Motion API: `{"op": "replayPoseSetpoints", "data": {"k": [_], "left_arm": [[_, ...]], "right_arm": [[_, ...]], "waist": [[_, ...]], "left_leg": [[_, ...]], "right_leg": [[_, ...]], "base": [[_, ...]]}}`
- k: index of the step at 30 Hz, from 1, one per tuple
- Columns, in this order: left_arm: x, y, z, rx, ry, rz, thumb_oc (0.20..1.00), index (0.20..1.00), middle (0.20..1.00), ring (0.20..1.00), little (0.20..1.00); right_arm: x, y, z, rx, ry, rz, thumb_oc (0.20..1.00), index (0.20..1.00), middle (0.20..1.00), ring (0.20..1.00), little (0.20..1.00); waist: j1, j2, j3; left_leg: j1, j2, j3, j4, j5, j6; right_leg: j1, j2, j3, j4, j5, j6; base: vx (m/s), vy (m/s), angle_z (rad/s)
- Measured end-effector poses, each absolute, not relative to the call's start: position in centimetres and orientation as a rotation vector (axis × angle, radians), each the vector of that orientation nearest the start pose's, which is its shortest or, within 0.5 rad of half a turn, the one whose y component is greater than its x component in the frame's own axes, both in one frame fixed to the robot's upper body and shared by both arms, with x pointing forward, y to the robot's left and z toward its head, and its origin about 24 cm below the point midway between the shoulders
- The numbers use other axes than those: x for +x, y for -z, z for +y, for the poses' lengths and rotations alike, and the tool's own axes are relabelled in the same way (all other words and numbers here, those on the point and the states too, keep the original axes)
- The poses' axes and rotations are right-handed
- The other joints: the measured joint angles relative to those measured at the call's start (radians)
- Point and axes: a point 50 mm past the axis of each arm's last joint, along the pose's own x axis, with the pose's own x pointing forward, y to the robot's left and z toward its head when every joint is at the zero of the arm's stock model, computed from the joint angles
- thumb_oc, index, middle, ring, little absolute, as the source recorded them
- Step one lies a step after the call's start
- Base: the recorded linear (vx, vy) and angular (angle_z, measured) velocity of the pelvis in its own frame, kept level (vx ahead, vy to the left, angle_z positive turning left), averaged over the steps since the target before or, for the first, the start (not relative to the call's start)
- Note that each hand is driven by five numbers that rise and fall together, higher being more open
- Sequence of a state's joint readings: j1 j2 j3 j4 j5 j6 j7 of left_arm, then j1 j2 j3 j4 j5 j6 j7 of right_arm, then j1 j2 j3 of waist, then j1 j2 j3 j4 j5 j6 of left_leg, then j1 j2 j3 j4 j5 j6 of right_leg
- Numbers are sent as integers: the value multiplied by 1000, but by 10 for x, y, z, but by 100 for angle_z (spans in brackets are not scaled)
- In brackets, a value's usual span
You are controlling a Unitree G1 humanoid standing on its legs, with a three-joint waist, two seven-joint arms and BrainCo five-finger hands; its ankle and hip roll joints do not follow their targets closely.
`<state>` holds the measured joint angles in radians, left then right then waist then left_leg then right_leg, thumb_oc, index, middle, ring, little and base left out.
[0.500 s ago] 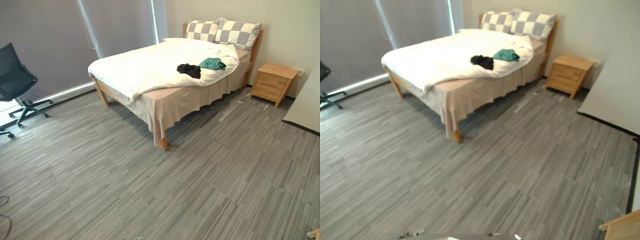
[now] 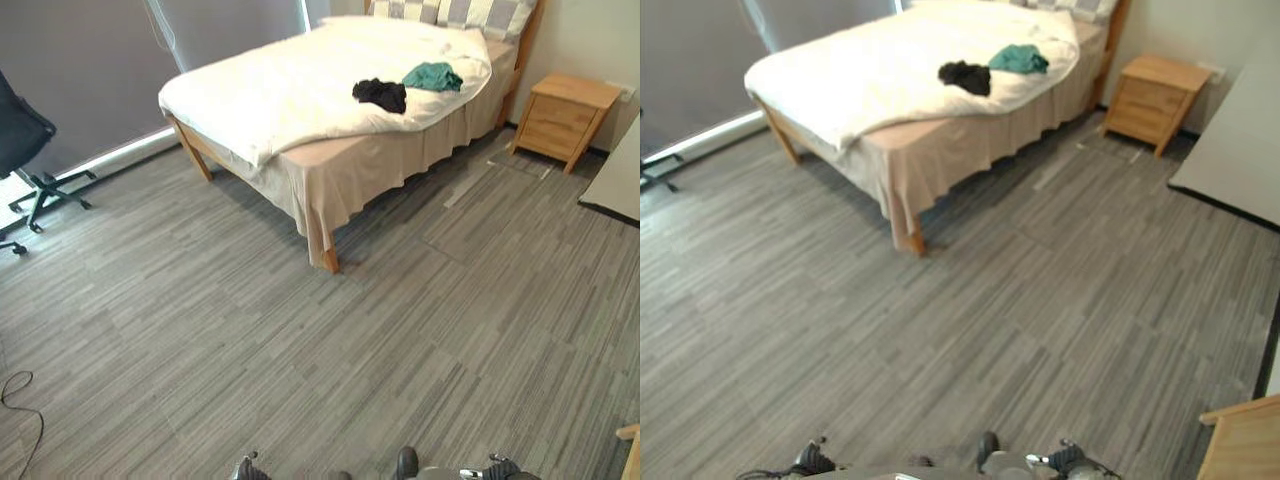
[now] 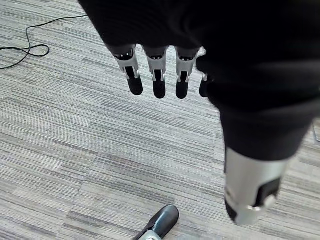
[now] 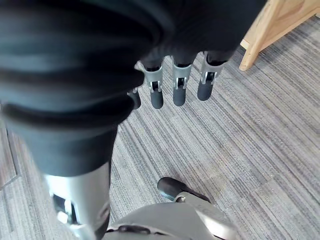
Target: Tidy up the quilt and then pick up the clothes from the bed and put them into the laundry hamper.
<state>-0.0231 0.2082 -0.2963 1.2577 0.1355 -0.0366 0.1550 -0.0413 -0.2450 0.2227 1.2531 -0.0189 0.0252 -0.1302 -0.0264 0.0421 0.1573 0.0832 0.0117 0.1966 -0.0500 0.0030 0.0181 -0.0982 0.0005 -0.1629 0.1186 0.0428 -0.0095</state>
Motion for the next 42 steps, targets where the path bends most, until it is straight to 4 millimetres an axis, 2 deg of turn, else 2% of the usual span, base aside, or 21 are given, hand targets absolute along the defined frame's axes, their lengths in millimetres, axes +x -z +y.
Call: {"op": "replayPoseSetpoints", "data": {"k": [2, 5, 7, 9, 10, 12, 15, 17, 19, 20, 22, 24, 25, 28, 30, 32, 34, 36, 37, 40, 42], "left_arm": [[106, 160, 222, 565, 50, 1145, 1000, 1000, 1000, 1000, 1000], [126, 150, 238, 581, -12, 1098, 1000, 1000, 1000, 1000, 1000], [133, 146, 246, 585, -35, 1081, 1000, 1000, 1000, 1000, 1000], [131, 147, 247, 586, -38, 1091, 1000, 1000, 1000, 1000, 1000], [135, 146, 244, 586, -32, 1083, 1000, 1000, 1000, 1000, 1000], [138, 146, 241, 590, -17, 1075, 1000, 1000, 1000, 1000, 1000], [128, 150, 242, 625, 11, 1108, 1000, 1000, 1000, 1000, 1000], [119, 154, 237, 614, 28, 1138, 1000, 1000, 1000, 1000, 1000], [113, 155, 239, 595, 17, 1141, 1000, 1000, 1000, 1000, 1000], [120, 152, 240, 588, 5, 1103, 1000, 1000, 1000, 1000, 1000], [117, 152, 241, 567, -18, 1107, 1000, 1000, 1000, 1000, 1000], [125, 149, 240, 555, -28, 1079, 1000, 1000, 1000, 1000, 1000], [142, 143, 241, 563, -38, 1024, 1000, 1000, 1000, 1000, 1000], [156, 137, 239, 567, -48, 956, 1000, 1000, 1000, 1000, 1000], [149, 139, 240, 572, -57, 972, 1000, 1000, 1000, 1000, 1000], [138, 142, 245, 579, -70, 1012, 1000, 1000, 1000, 1000, 1000], [123, 146, 250, 575, -88, 1058, 1000, 1000, 1000, 1000, 1000], [91, 156, 252, 567, -91, 1172, 1000, 1000, 1000, 1000, 1000], [78, 156, 259, 587, -96, 1215, 1000, 1000, 1000, 1000, 1000], [101, 145, 278, 677, -96, 1154, 1000, 1000, 1000, 1000, 1000], [121, 136, 287, 700, -123, 1097, 1000, 1000, 1000, 1000, 1000]], "right_arm": [[108, 157, -235, -453, 59, 1192, 1000, 1000, 1000, 1000, 1000], [125, 152, -235, -443, 72, 1144, 1000, 1000, 1000, 1000, 1000], [118, 153, -236, -433, 82, 1153, 1000, 1000, 1000, 1000, 1000], [107, 155, -239, -415, 100, 1178, 1000, 1000, 1000, 1000, 1000], [98, 158, -237, -400, 102, 1200, 1000, 1000, 1000, 1000, 1000], [84, 162, -236, -385, 112, 1251, 1000, 1000, 1000, 1000, 1000], [60, 168, -233, -352, 127, 1333, 1000, 1000, 1000, 1000, 1000], [55, 168, -237, -360, 126, 1350, 1000, 1000, 1000, 1000, 1000], [61, 168, -235, -353, 112, 1341, 1000, 1000, 1000, 1000, 1000], [64, 167, -237, -368, 107, 1332, 1000, 1000, 1000, 1000, 1000], [78, 162, -243, -411, 92, 1269, 1000, 1000, 1000, 1000, 1000], [100, 154, -254, -455, 94, 1211, 1000, 1000, 1000, 1000, 1000], [108, 152, -255, -490, 90, 1206, 1000, 1000, 1000, 1000, 1000], [137, 144, -251, -646, -17, 1114, 1000, 1000, 1000, 1000, 1000], [142, 143, -248, -704, -64, 1087, 1000, 1000, 1000, 1000, 1000], [136, 146, -243, -729, -92, 1102, 1000, 1000, 1000, 1000, 1000], [128, 151, -236, -737, -125, 1118, 1000, 1000, 1000, 1000, 1000], [116, 155, -233, -778, -181, 1136, 1000, 1000, 1000, 1000, 1000], [112, 157, -225, -783, -218, 1131, 1000, 1000, 1000, 1000, 1000], [121, 155, -208, -901, -371, 1026, 1000, 1000, 1000, 1000, 1000], [135, 147, -212, -911, -351, 968, 1000, 1000, 1000, 1000, 1000]], "waist": [[-2, -11, 20], [-27, -14, 79], [-33, -34, 82], [-59, -33, 88], [-71, -33, 88], [-90, -38, 87], [-121, -37, 87], [-143, 19, 86], [-134, 22, 91], [-118, 1, 84], [-76, -12, 74], [-53, -45, 85], [-38, -90, 92], [28, -105, 96], [58, -67, 88], [57, -42, 77], [77, -75, 77], [83, -53, 37], [85, -79, 21], [40, -129, 20], [16, -130, 29]], "left_leg": [[-15, -4, 15, -6, -1, 15], [9, 37, 43, -33, 2, 24], [19, 36, 45, -33, -16, 17], [44, 36, 34, -38, -56, -13], [46, 28, 14, -38, -61, -20], [51, 25, -1, -38, -77, -32], [85, 46, -32, -39, -116, -78], [135, 151, -46, -38, -156, -100], [82, 223, -51, 211, -103, -175], [-49, 261, -93, 491, -59, -179], [-164, 265, -201, 733, 120, -176], [-274, 235, -216, 891, 131, -181], [-344, 181, -168, 908, 51, -162], [-407, 118, -21, 534, 19, -153], [-395, 104, 94, 194, 82, -133], [-390, 83, 202, 27, 105, -120], [-367, 46, 249, 31, 120, -56], [-275, 46, 227, 56, 101, 43], [-236, 42, 224, 31, 165, 129], [-157, 7, 140, -29, 147, 114], [-120, -5, 100, -31, 113, 112]], "right_leg": [[-73, -7, 5, 100, -5, 12], [-203, -32, -70, 351, -28, 152], [-247, -80, -118, 401, -35, 156], [-237, -129, -120, 264, -37, 153], [-202, -147, -96, 48, -35, 156], [-196, -195, -73, -150, -30, 163], [-190, -236, -28, -182, -18, 179], [-176, -168, -58, -81, 43, 155], [-109, -100, -85, -73, 68, 123], [-75, -89, -101, -96, 51, 89], [-31, -62, -115, -114, 94, -14], [39, -49, -104, -150, 62, -80], [75, -73, -100, -177, 53, -81], [160, -51, -101, -208, -6, -66], [230, 2, -125, -209, -65, -38], [298, 40, -159, -207, -114, -35], [369, 33, -156, -204, -170, 6], [418, 60, -141, -110, -216, 66], [381, 33, -148, 42, -250, 108], [80, -106, -180, 607, -245, 195], [-59, -178, -195, 651, -251, 183]], "base": [[50, 68, -34], [227, 24, -20], [416, -102, -10], [476, -169, 10], [315, -136, 31], [606, -239, 33], [674, -301, 34], [546, -382, 26], [414, -444, 17], [234, -293, -37], [418, -304, -47], [568, -147, -7], [387, -9, 8], [492, 39, -4], [666, 46, 3], [545, 47, 24], [476, 28, -8], [465, 62, -39], [322, 27, -11], [347, -11, 54], [364, -106, 85]]}}
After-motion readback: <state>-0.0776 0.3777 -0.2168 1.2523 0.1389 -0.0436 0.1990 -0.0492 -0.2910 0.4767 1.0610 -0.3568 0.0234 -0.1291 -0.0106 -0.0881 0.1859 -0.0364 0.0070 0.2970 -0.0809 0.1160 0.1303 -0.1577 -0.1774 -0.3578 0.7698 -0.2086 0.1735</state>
